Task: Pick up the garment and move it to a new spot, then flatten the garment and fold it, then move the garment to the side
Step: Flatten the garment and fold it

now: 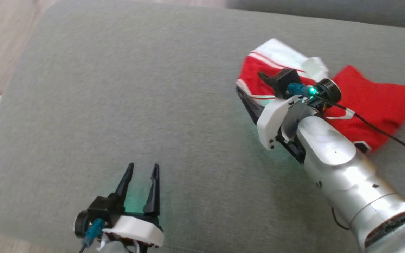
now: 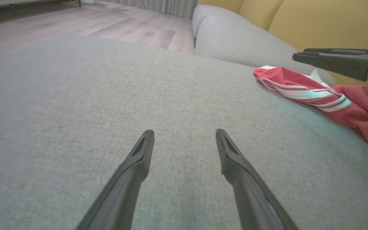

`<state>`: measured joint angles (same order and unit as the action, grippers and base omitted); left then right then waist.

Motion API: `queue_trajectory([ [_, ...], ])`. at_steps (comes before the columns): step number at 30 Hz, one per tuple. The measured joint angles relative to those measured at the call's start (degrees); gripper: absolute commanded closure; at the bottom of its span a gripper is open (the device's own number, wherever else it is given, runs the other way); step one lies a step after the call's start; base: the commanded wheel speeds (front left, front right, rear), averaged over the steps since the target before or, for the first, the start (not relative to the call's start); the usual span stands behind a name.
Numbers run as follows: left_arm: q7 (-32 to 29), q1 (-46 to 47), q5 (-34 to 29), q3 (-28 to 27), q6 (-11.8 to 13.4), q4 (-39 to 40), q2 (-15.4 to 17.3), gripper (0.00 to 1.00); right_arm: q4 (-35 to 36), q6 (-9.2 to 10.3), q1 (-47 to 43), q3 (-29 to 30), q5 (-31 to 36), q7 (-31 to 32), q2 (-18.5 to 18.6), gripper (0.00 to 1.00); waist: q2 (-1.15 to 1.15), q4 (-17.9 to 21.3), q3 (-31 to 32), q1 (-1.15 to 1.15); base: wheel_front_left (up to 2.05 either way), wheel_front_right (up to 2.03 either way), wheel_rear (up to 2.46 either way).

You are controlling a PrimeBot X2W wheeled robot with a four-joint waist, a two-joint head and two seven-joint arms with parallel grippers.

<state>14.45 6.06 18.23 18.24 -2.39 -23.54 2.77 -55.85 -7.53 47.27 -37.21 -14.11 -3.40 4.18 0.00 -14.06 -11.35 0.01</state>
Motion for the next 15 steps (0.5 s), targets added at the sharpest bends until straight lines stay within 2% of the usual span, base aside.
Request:
queue_trajectory([
  [3, 0.00, 0.35, 1.13, 0.94, 0.21, 0.08, -0.01, 0.00, -3.67, 0.00, 0.56, -1.35, -0.01, 1.21, 0.37, 0.00, 0.00, -2.19, -1.03, 0.00, 0.00, 0.00, 0.00],
  [11, 0.00, 1.28, 1.97, 2.27, 0.65, 0.58, -0.02, 0.00, -11.48, 0.00, 2.58, 1.02, 1.16, 0.34, 1.59, 0.00, 0.00, -5.23, -3.69, 0.00, 0.00, 0.00, 0.00],
  [12, 0.00, 1.29, 1.97, 2.26, 0.68, 0.58, -0.02, 0.00, -11.76, 0.00, 2.80, 1.11, 1.16, 0.26, 1.54, 0.33, 0.00, -5.30, -3.82, 0.00, 0.00, 0.00, 0.00],
  [13, 0.00, 1.30, 1.97, 2.26, 0.69, 0.58, -0.02, 0.00, -11.83, 0.00, 2.83, 1.05, 1.15, -0.19, 1.41, 0.77, 0.00, -5.28, -3.87, 0.00, 0.00, 0.00, 0.00],
  [14, 0.00, 1.37, 1.97, 2.29, 0.69, 0.58, -0.02, 0.00, -11.89, 0.00, 2.81, 1.00, 1.05, -0.87, 1.27, 1.00, 0.00, -5.23, -3.88, 0.00, 0.00, 0.00, 0.00],
  [15, 0.00, 1.56, 1.97, 2.32, 0.69, 0.60, -0.02, 0.00, -11.89, 0.00, 2.81, 0.92, 0.99, -1.65, 1.08, 1.00, 0.00, -5.16, -3.87, 0.00, 0.00, 0.00, 0.00],
])
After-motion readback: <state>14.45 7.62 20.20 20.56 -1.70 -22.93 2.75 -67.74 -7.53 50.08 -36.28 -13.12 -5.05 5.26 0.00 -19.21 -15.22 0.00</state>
